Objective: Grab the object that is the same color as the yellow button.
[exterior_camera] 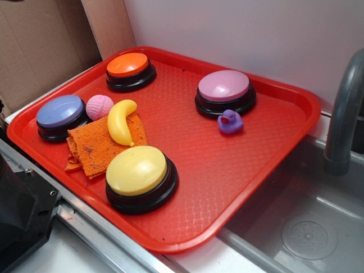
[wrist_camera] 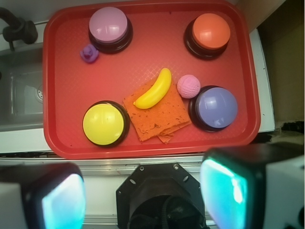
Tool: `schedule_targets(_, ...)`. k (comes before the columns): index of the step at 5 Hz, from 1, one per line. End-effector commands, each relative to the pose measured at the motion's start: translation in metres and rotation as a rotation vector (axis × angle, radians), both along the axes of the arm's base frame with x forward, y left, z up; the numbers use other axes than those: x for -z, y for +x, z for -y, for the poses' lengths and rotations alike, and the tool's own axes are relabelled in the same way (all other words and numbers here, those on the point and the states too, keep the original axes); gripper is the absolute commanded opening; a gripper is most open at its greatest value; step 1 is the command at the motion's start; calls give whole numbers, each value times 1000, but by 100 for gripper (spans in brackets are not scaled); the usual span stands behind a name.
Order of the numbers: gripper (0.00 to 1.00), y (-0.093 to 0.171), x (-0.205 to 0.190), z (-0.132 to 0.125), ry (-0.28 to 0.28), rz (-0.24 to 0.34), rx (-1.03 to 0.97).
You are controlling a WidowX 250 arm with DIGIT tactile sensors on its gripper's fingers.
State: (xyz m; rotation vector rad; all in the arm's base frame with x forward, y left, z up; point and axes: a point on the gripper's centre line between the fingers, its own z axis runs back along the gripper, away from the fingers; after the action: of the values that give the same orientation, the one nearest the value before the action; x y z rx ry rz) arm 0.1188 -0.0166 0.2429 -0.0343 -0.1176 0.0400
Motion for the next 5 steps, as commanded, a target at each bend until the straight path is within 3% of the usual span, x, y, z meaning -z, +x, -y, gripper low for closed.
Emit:
schedule_targets(1, 100, 0, 0, 0, 0, 0, 0)
schedule_targets(2, 100, 8, 12, -1, -31, 15, -147)
schedule_targets(4, 100, 34, 62, -9, 7, 10, -533)
schedule_targets(5, 100, 45, 98, -16, 31, 42, -712)
